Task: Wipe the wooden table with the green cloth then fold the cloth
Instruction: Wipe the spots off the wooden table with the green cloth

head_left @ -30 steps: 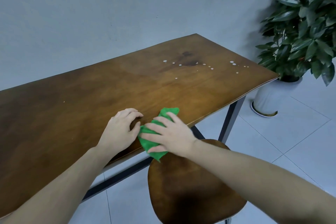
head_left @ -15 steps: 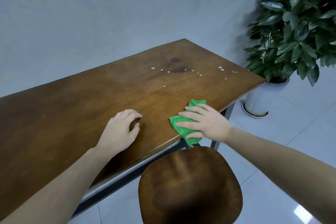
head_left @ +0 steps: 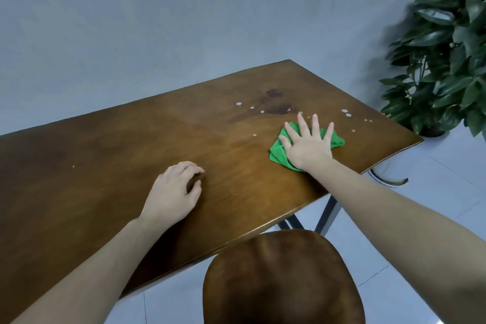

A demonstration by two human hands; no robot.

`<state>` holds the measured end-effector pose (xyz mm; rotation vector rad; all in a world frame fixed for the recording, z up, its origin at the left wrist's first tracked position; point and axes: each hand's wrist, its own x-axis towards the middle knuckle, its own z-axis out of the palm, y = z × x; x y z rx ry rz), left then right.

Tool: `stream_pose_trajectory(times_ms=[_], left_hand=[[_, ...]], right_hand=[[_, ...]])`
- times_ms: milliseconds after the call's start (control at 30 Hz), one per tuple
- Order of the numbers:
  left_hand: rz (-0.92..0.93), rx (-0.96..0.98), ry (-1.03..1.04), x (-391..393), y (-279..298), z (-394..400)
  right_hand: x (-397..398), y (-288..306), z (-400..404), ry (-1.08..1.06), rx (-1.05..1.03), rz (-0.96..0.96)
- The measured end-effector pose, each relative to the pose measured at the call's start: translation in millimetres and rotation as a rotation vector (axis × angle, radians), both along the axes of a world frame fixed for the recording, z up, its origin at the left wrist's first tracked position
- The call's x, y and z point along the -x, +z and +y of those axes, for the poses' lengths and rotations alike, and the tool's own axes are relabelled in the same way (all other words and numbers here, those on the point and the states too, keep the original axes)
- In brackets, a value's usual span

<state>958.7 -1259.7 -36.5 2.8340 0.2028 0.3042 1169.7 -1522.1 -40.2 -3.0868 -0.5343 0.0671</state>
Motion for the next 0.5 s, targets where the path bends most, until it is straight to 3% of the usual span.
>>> stream_pose_trajectory(times_ms=[133, 333, 400, 500], left_hand=[[0.009, -0.009, 0.104, 8, -2, 21], [0.008, -0.016, 0.176, 8, -3, 39], [0.017, -0.014, 0.173, 3, -2, 41], [0.035, -0.012, 0.160, -7, -3, 45]], right_hand=[[24, 0, 82, 0.187, 0.044, 0.022], [73, -1, 126, 0.860, 0.021, -0.051], [67, 1, 119, 0.906, 0.014, -0.070], [45, 4, 99, 0.797, 0.028, -0.106]])
